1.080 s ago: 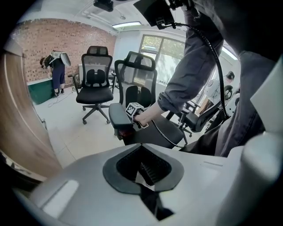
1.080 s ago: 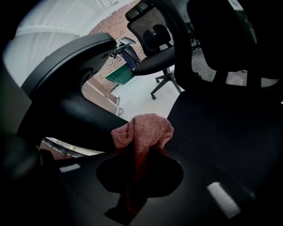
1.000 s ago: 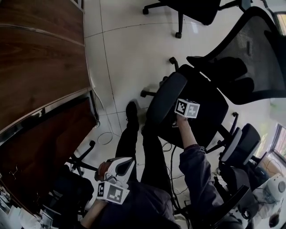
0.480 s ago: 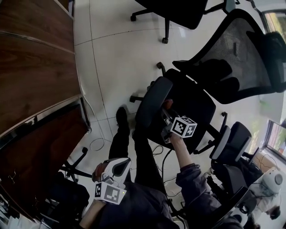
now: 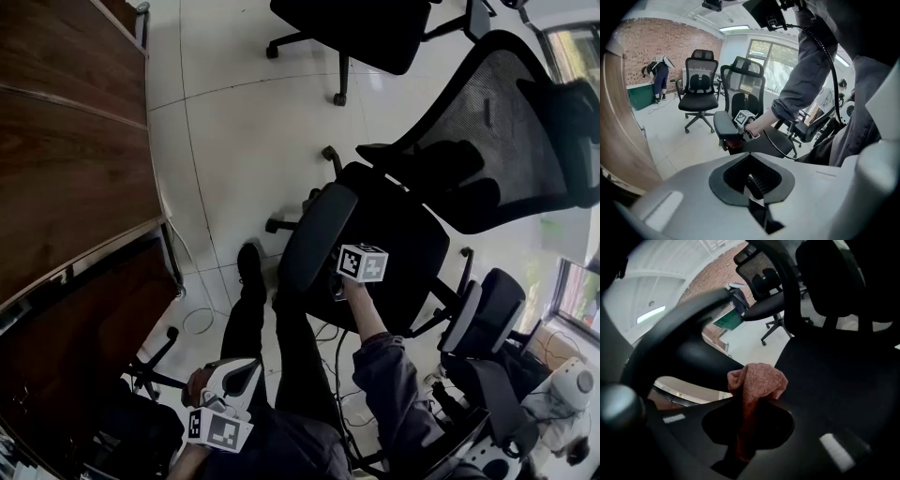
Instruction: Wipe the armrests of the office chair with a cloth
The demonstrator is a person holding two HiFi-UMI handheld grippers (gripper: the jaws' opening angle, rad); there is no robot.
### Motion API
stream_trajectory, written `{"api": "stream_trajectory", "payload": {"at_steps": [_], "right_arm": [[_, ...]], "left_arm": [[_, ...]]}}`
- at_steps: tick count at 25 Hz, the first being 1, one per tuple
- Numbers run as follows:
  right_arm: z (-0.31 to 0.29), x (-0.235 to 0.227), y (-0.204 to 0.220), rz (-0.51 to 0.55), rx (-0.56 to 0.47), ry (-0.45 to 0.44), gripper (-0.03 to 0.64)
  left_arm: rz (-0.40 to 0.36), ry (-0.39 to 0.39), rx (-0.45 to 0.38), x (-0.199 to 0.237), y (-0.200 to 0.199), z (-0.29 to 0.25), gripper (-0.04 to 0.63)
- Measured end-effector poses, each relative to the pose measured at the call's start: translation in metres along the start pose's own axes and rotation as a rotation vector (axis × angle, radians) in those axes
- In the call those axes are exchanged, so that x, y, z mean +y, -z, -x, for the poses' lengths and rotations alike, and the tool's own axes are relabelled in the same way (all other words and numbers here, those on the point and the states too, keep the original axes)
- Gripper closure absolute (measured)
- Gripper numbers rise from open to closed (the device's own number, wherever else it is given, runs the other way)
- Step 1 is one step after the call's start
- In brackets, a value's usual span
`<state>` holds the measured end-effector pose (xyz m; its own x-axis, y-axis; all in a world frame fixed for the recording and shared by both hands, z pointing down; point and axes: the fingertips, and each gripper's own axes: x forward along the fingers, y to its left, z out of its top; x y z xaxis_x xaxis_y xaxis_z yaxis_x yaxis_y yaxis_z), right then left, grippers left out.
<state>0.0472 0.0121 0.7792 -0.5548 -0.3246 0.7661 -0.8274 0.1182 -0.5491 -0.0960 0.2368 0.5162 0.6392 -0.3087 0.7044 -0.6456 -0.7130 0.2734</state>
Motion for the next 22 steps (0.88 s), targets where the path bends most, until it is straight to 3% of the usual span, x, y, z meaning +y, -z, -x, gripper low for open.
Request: {"api": "stream_trajectory", "payload": {"at_steps": [3,6,13,16,19,22], "right_arm": [[-0.011,-0.015,0.0,-0.028,0.015,0.011,0.571],[-0.002,0.001,-0.005,-0.007,0.018,-0.005,0.572],[0.084,0.053,-0.039,0.003,-0.077,-0.071,0.572],[0.124,0.082,-0.059,0.099,-0.104,-0.077,0.572],[0.153,0.122,-0.086,0.215,-0.116,-0.137,0.572],[0.156,0.158,-0.114,0.393,-0.084,-0.191,0.572]], "left_arm": [[0.013,-0.01,0.009,0.009,0.008,0.002,0.58],[0.022,-0.008,0.009,0.014,0.008,0.003,0.58],[0.014,-0.005,-0.063,0.032,-0.021,0.003,0.58],[0.013,-0.017,-0.094,0.042,-0.031,0.005,0.58],[0.018,-0.037,-0.115,0.047,-0.035,0.007,0.58],[0.015,-0.056,-0.148,0.05,-0.033,0.003,0.58]]}}
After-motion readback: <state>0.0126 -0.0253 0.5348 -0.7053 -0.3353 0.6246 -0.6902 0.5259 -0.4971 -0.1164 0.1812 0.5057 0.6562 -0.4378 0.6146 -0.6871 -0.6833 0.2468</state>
